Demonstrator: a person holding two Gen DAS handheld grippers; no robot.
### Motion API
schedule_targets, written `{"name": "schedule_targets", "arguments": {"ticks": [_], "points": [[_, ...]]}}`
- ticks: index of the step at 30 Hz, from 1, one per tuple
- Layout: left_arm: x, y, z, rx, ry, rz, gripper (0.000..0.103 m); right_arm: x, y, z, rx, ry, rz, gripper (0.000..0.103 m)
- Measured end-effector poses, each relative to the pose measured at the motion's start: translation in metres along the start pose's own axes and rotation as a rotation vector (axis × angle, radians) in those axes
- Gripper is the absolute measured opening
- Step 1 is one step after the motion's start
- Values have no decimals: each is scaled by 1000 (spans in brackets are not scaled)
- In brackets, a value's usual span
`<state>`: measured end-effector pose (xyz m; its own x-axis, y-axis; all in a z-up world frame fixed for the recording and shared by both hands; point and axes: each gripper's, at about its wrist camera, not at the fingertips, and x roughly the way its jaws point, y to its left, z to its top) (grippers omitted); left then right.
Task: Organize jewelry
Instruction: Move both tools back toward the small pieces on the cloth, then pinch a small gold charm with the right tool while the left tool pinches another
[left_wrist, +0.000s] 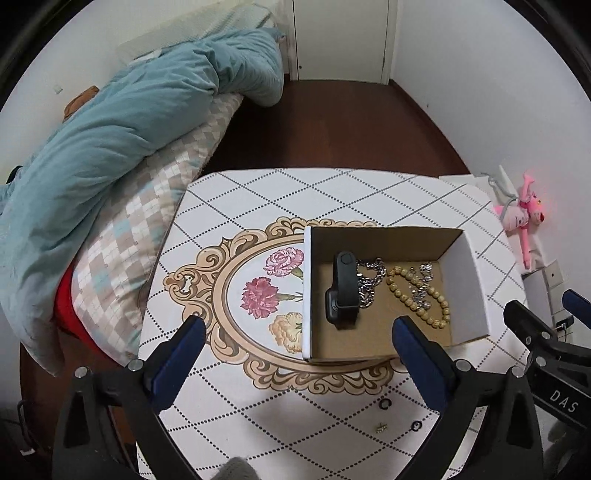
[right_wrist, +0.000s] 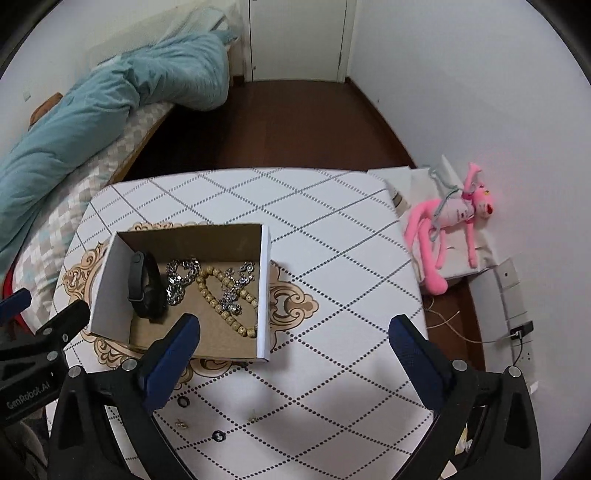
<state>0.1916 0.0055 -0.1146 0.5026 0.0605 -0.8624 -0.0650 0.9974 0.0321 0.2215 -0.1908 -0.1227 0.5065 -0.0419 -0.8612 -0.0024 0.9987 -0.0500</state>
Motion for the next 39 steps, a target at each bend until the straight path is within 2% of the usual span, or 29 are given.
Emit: {"name": "schedule_targets", "arguments": {"ticks": [8,15,17,20,24,27,30,35,36,38,39], "points": [[-46,-2,-4,-3,-97,-18,103,-49,-6,-8,26,-107,-15,103],[-78,-2,-8,-2,-151,-44,103,-89,-16,-15,67,-173,12,103],[-78,-2,-13,-4,-139,-47,103,-90,-16,-22,72,-160,25,103],[-66,-4,-27,12,-110,-6,103,-77,-15,-35,72,-110,37,103],[-34,-1,-52,16,-40,37,103,-35,-14,-63,75,-4,69,101],[-3,4,-71,4,40,58,103,-2,-12,-82,90,72,111,79],[24,7,-90,-3,103,70,103,30,-10,-100,105,126,153,70],[45,7,-108,-9,152,70,103,55,0,-114,92,146,178,51],[47,6,-110,-8,155,69,103,59,3,-117,82,145,181,38],[48,3,-113,-6,155,61,102,60,9,-119,54,121,151,25],[48,0,-114,-4,152,48,102,62,11,-120,43,120,142,8]]}}
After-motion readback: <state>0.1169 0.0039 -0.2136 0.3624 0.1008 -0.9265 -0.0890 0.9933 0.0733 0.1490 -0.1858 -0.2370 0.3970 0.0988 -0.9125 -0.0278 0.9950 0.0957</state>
